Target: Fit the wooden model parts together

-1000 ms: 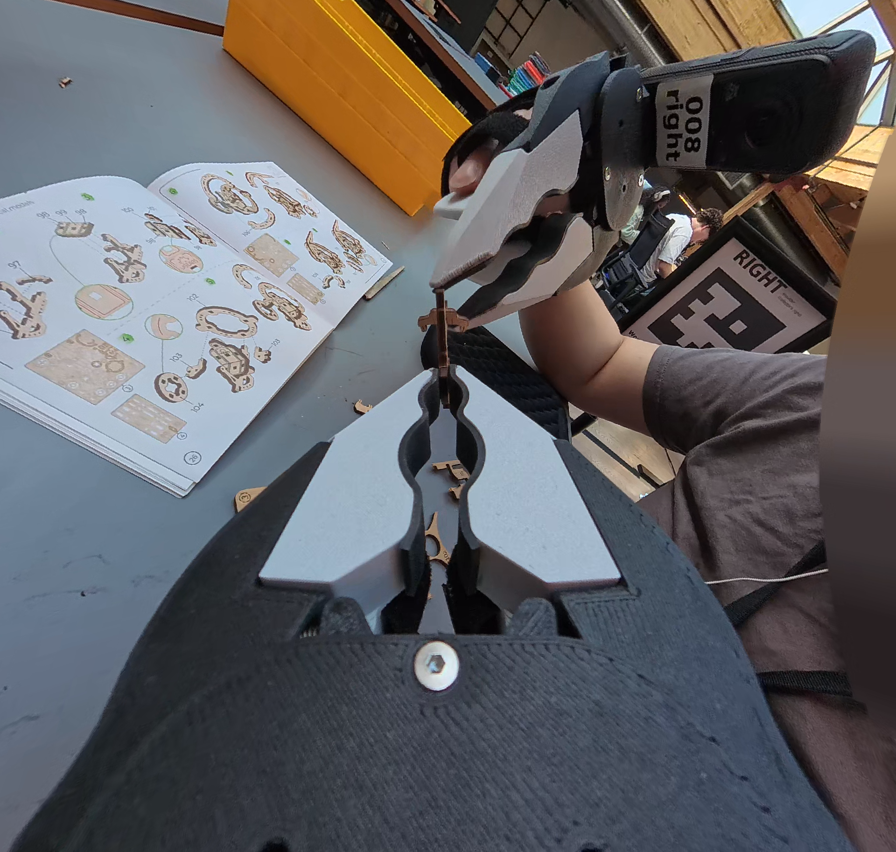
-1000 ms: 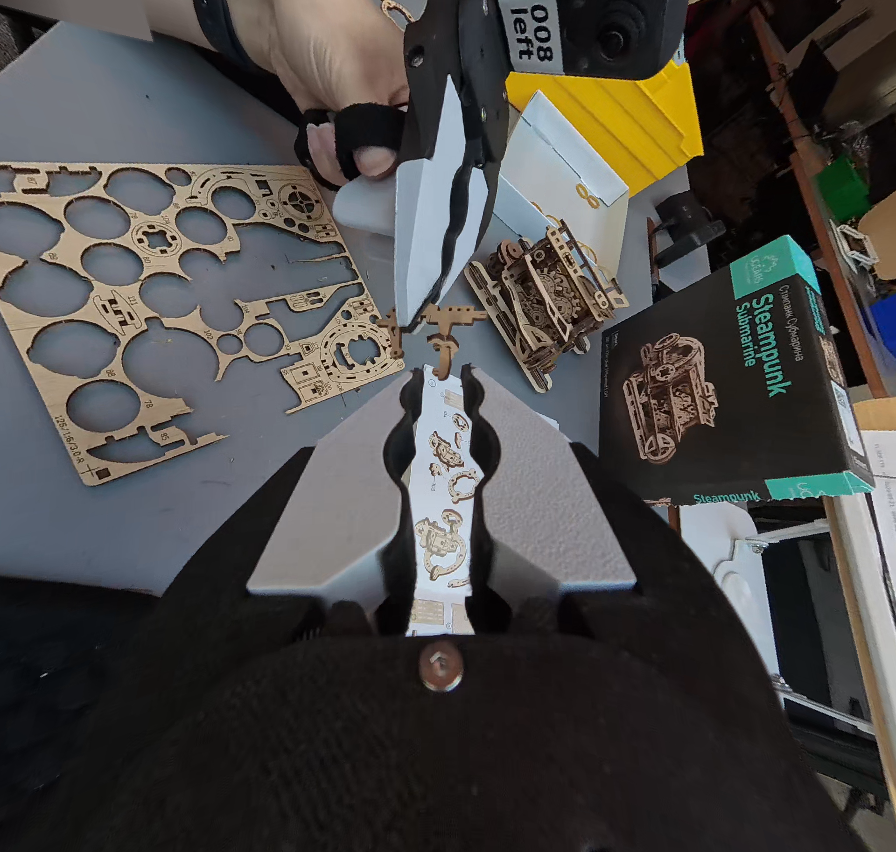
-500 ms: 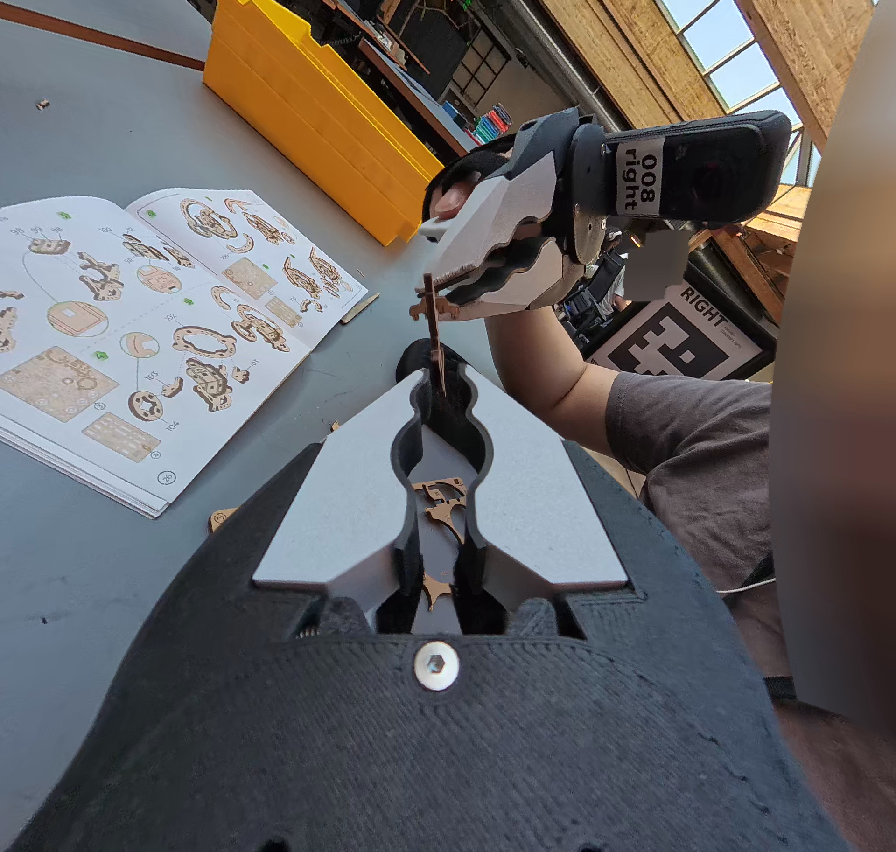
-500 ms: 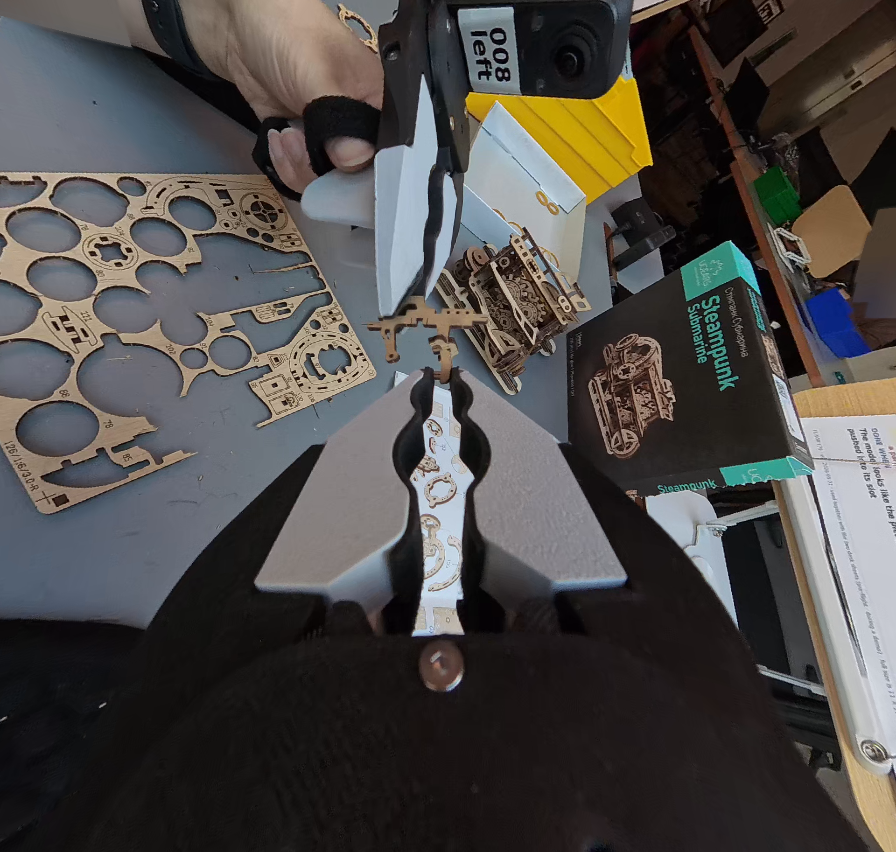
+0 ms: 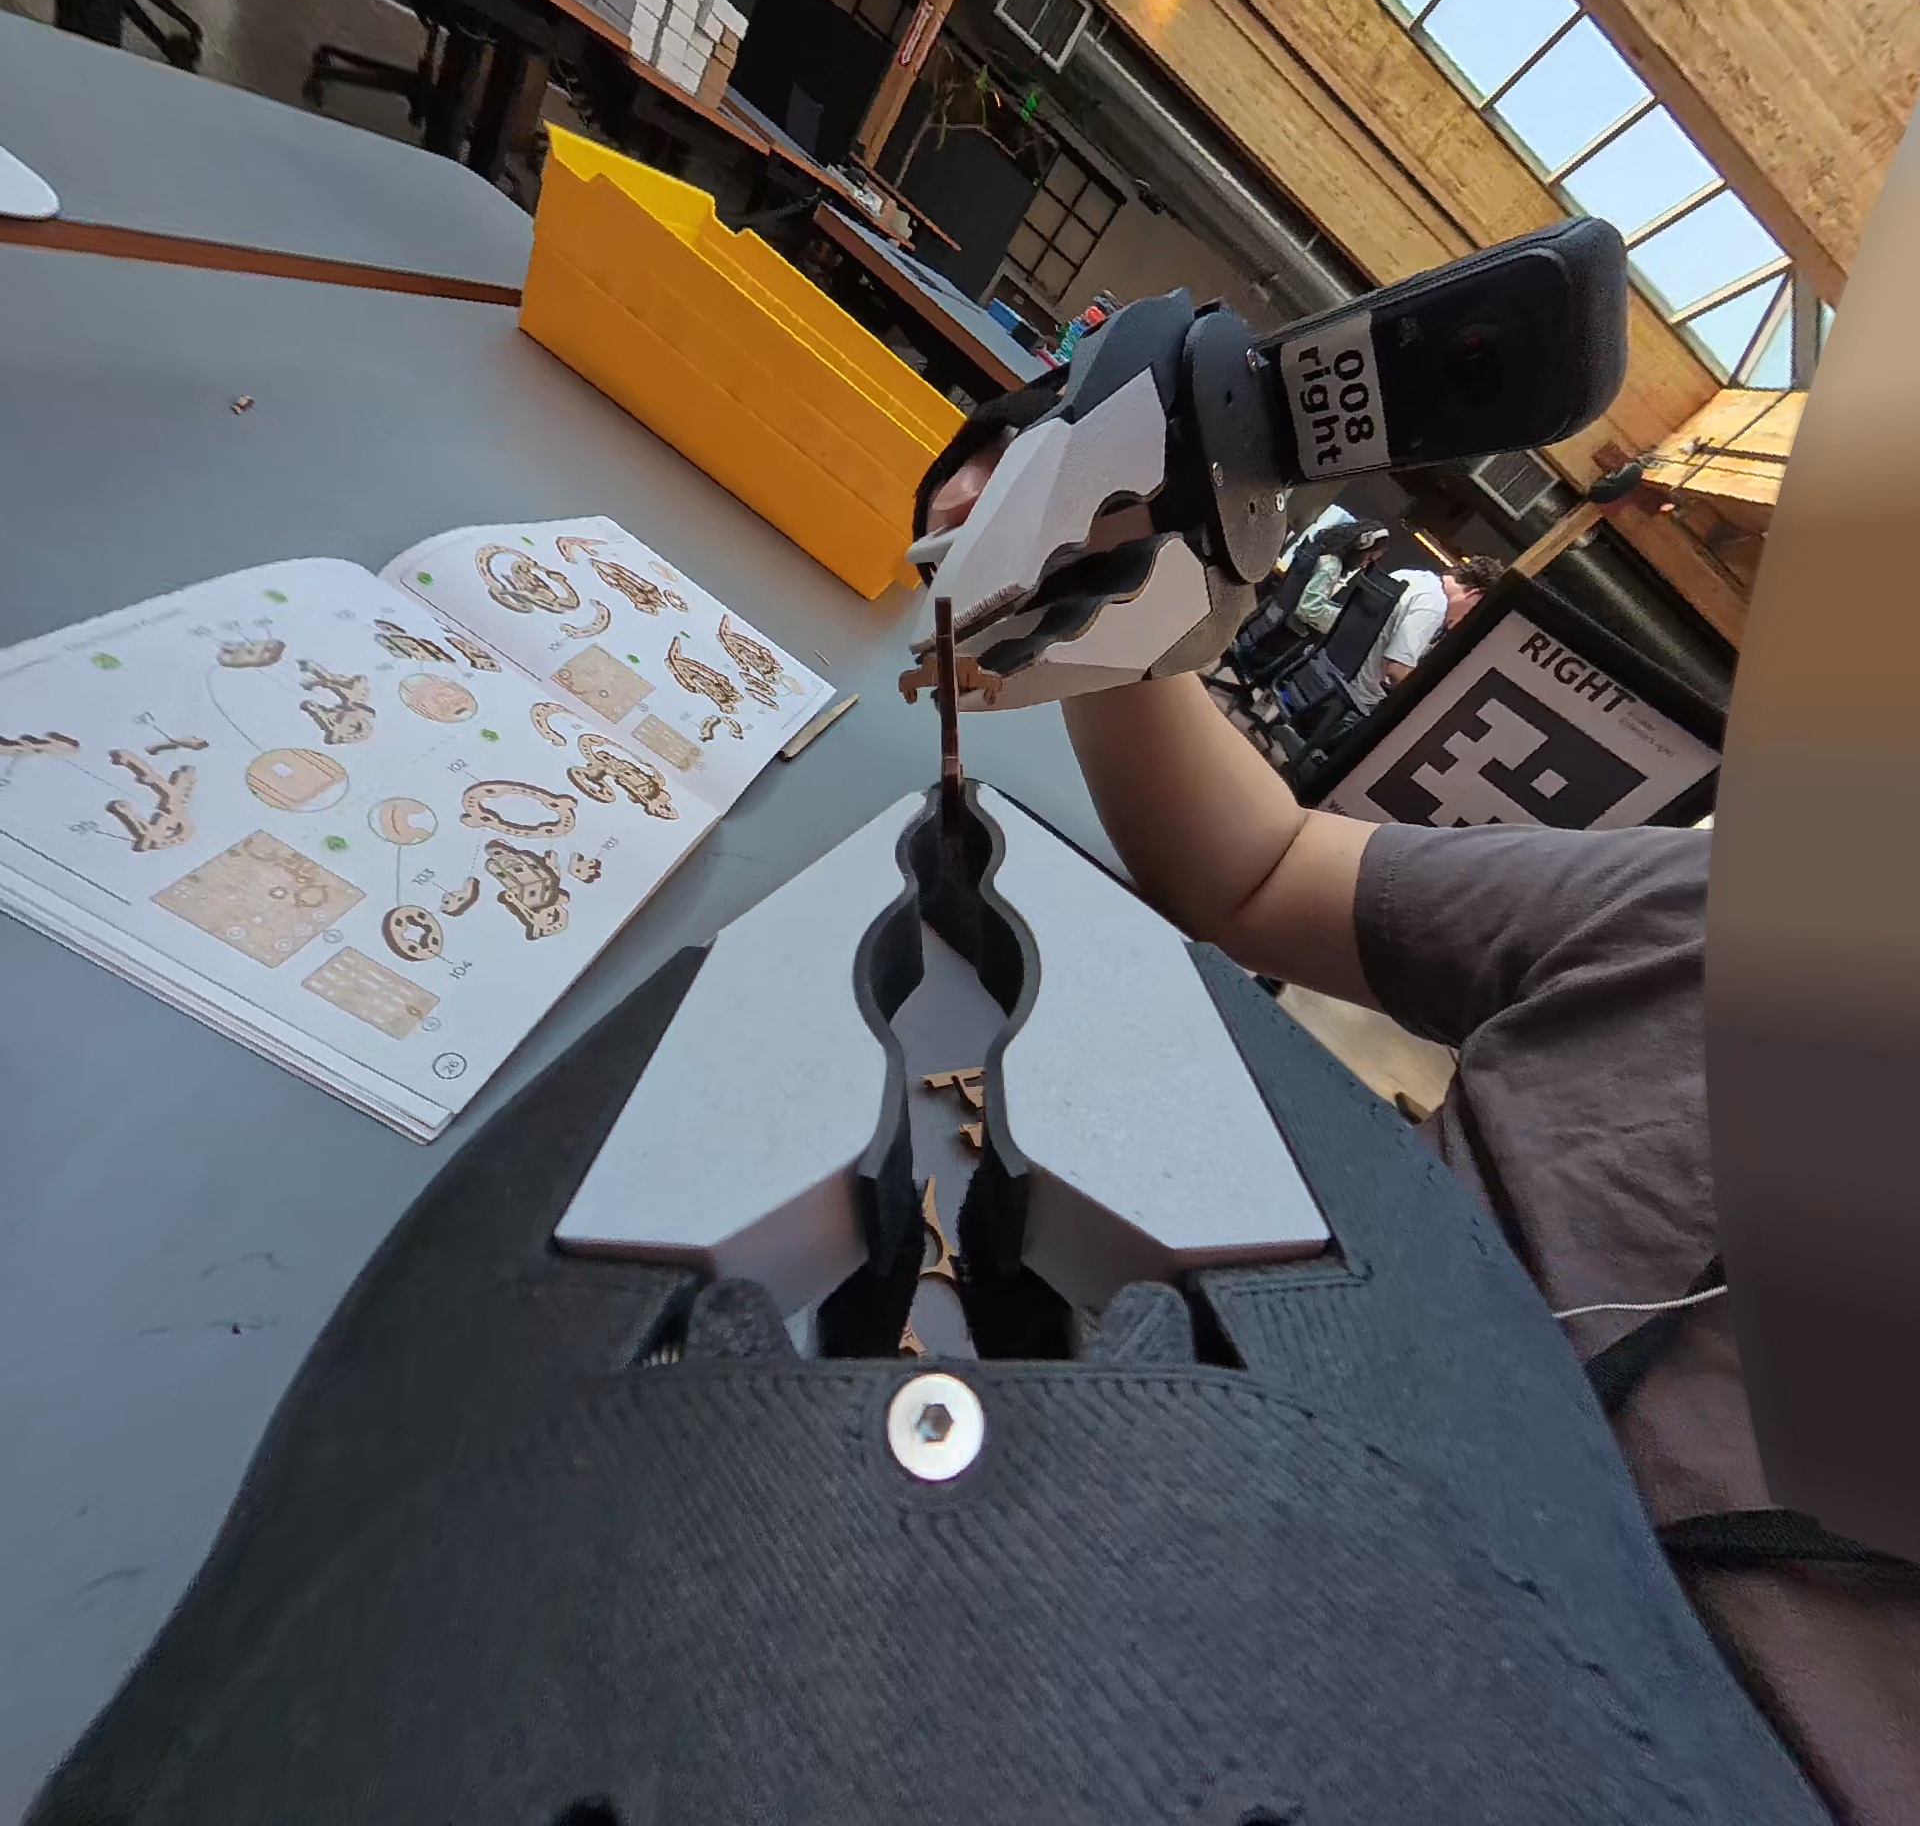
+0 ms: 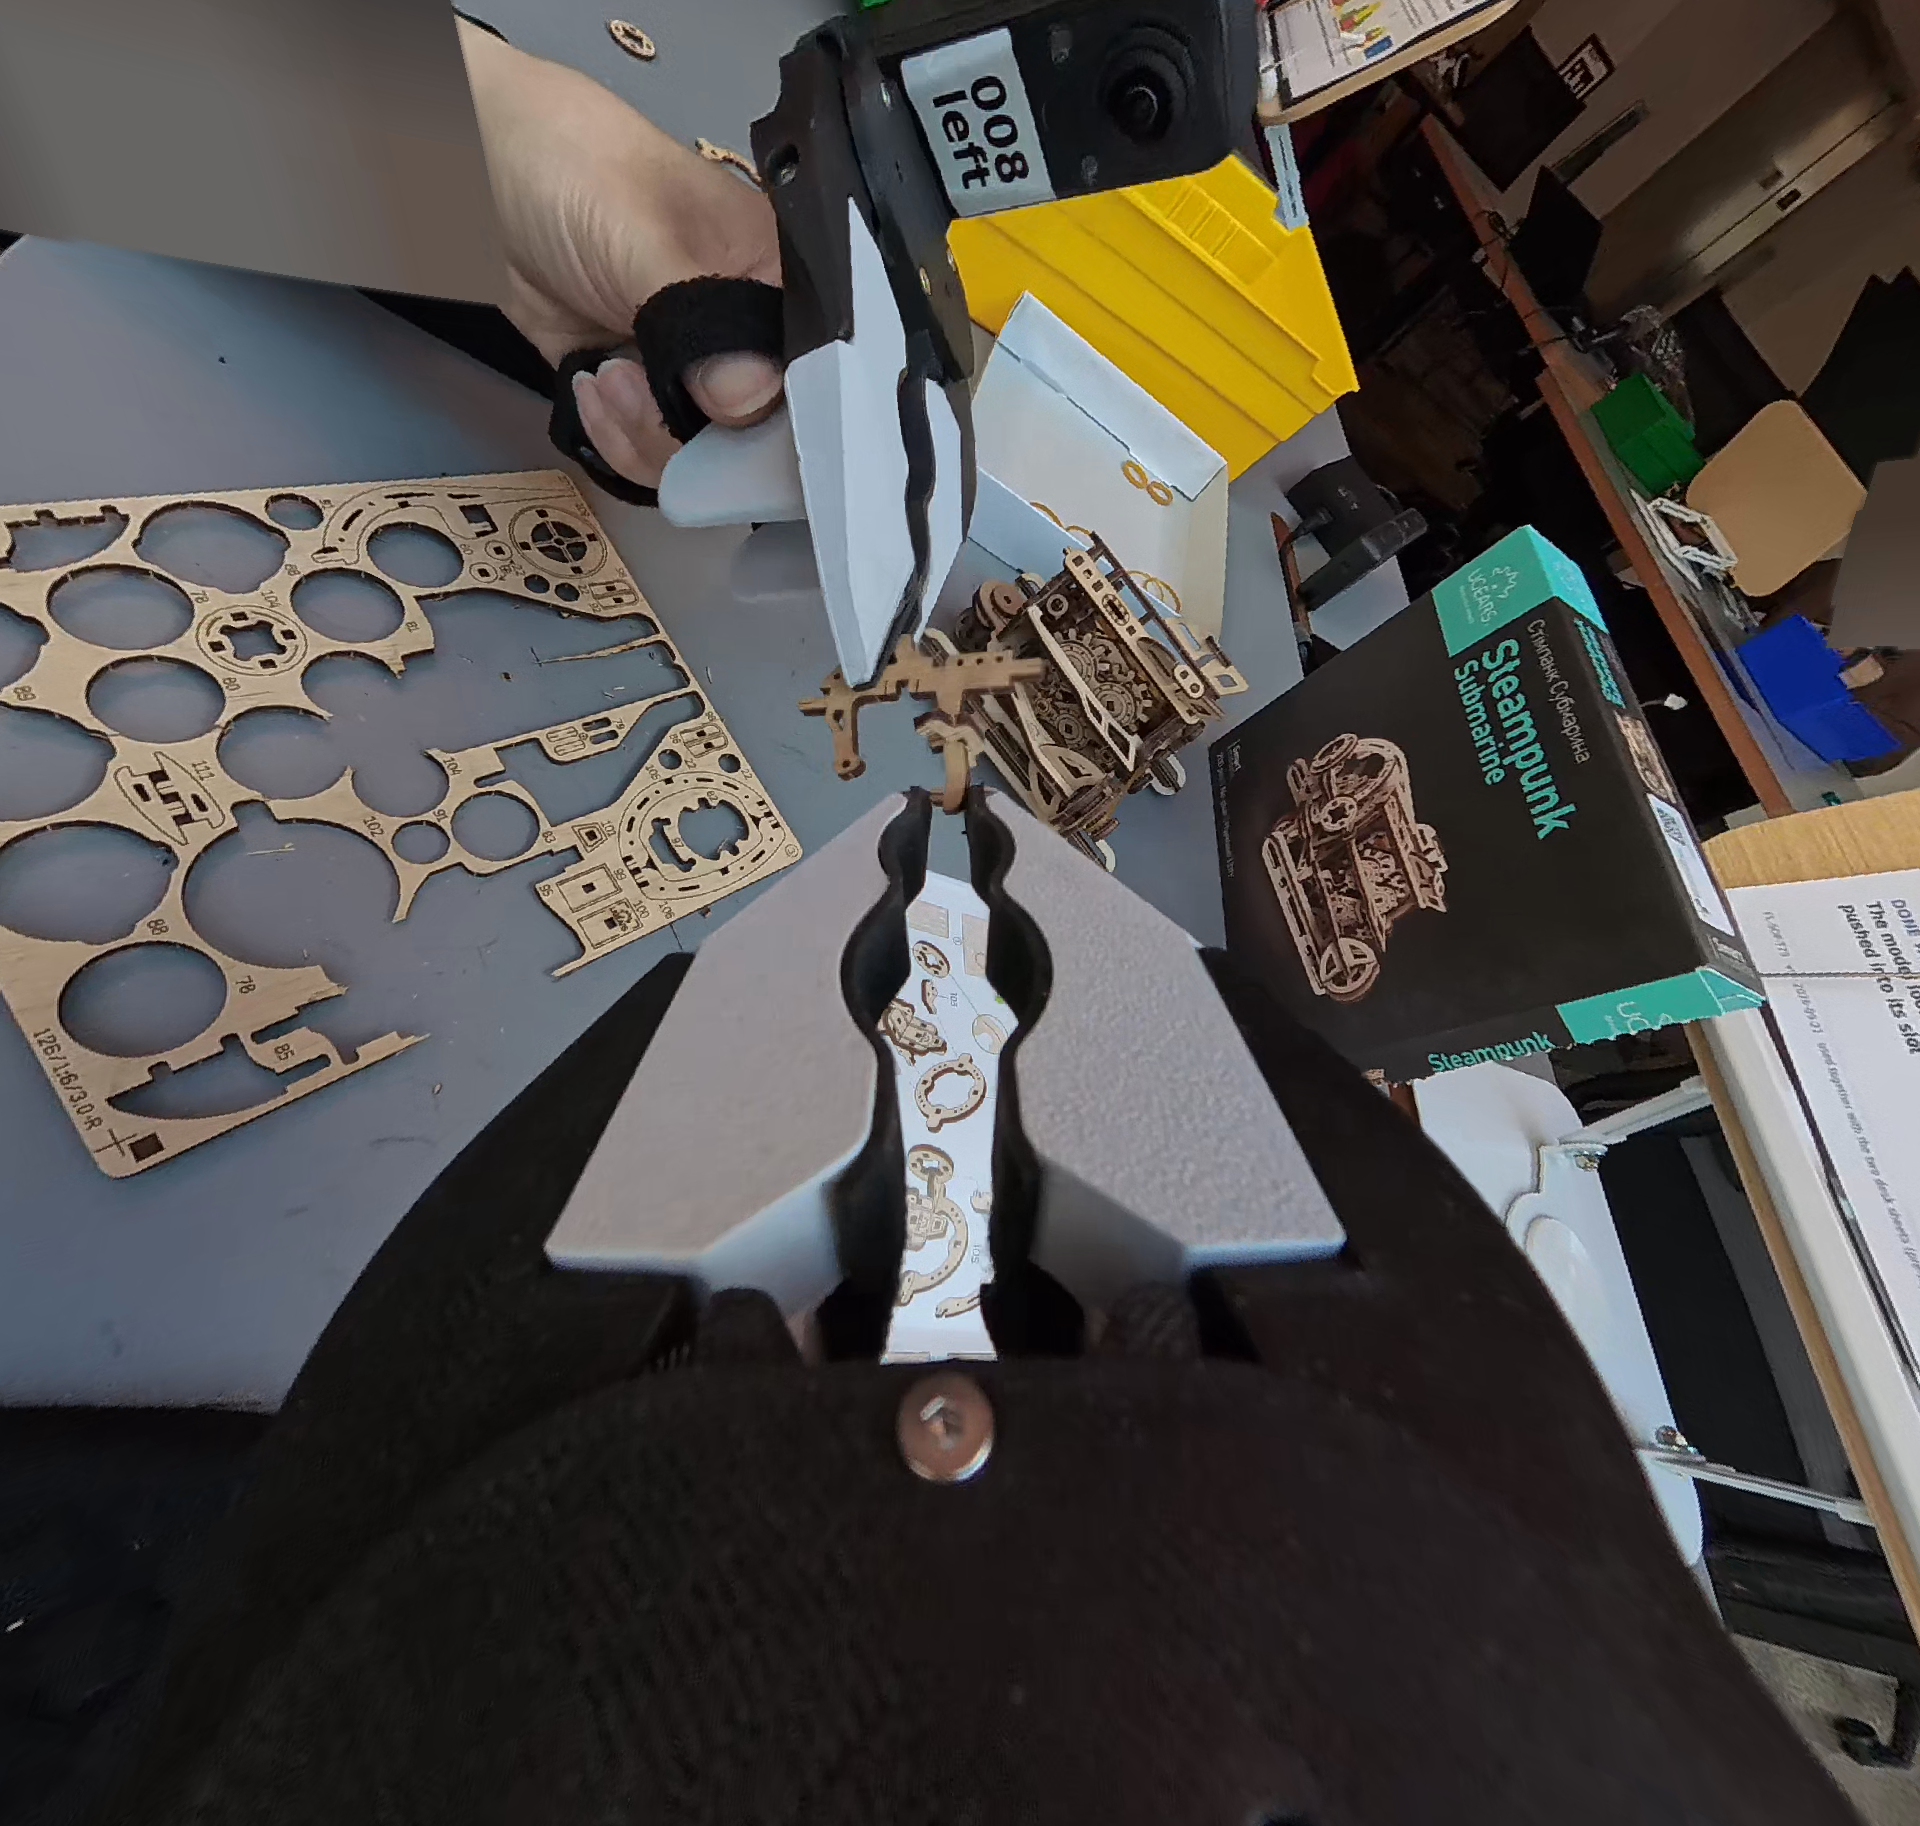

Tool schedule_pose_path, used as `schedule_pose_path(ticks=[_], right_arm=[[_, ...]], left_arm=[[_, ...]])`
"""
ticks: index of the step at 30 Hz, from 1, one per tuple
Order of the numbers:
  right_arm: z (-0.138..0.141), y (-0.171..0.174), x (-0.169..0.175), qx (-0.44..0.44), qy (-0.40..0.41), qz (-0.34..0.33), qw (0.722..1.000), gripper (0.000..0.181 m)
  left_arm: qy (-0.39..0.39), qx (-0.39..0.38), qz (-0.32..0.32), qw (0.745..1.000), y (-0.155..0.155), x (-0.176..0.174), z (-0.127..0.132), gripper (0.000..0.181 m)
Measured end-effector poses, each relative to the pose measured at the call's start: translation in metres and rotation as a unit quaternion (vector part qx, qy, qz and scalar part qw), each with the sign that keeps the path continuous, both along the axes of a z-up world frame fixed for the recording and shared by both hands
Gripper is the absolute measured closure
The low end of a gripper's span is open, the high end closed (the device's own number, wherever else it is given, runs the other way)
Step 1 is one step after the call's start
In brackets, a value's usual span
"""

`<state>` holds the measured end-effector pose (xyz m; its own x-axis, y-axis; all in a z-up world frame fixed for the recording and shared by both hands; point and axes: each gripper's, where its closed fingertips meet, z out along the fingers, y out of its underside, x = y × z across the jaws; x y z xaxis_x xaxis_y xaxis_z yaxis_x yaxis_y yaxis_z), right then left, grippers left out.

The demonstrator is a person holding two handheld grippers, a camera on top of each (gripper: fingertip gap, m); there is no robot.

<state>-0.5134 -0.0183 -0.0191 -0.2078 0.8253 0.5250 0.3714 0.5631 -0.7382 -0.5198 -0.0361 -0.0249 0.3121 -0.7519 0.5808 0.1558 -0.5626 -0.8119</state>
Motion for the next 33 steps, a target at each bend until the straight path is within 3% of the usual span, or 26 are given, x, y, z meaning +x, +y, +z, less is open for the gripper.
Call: schedule_pose_path(ticks=[3, 6, 9, 13, 20, 25, 29, 33], right_arm=[[0.001, 0.007, 0.01, -0.026, -0.009, -0.003, 1.0, 0.151], [-0.03, 0.009, 0.036, -0.098, -0.081, 0.023, 0.992, 0.15], [-0.065, 0.003, 0.048, -0.192, -0.098, 0.044, 0.975, 0.149], [-0.106, -0.01, 0.061, -0.192, -0.137, 0.045, 0.971, 0.149], [-0.118, -0.015, 0.059, -0.204, -0.156, 0.041, 0.966, 0.149], [-0.128, -0.008, 0.057, -0.159, -0.177, 0.053, 0.97, 0.152], [-0.125, -0.014, 0.05, -0.243, -0.202, 0.056, 0.947, 0.147], [-0.132, -0.016, 0.05, -0.206, -0.2, 0.062, 0.956, 0.154]], left_arm=[[-0.002, 0.045, 0.048, 0.998, 0.007, -0.019, 0.017, 0.181], [-0.016, 0.07, 0.083, 0.994, 0.011, -0.04, 0.032, 0.181], [-0.038, 0.074, 0.096, 0.992, 0.013, -0.047, 0.038, 0.181], [-0.034, 0.064, 0.088, 0.993, 0.014, -0.042, 0.032, 0.181], [-0.015, 0.069, 0.079, 0.994, 0.012, -0.033, 0.027, 0.181], [-0.015, 0.067, 0.074, 0.995, 0.011, -0.029, 0.025, 0.181], [-0.007, 0.064, 0.07, 0.995, 0.011, -0.025, 0.021, 0.181], [-0.003, 0.061, 0.065, 0.996, 0.01, -0.023, 0.019, 0.181]])
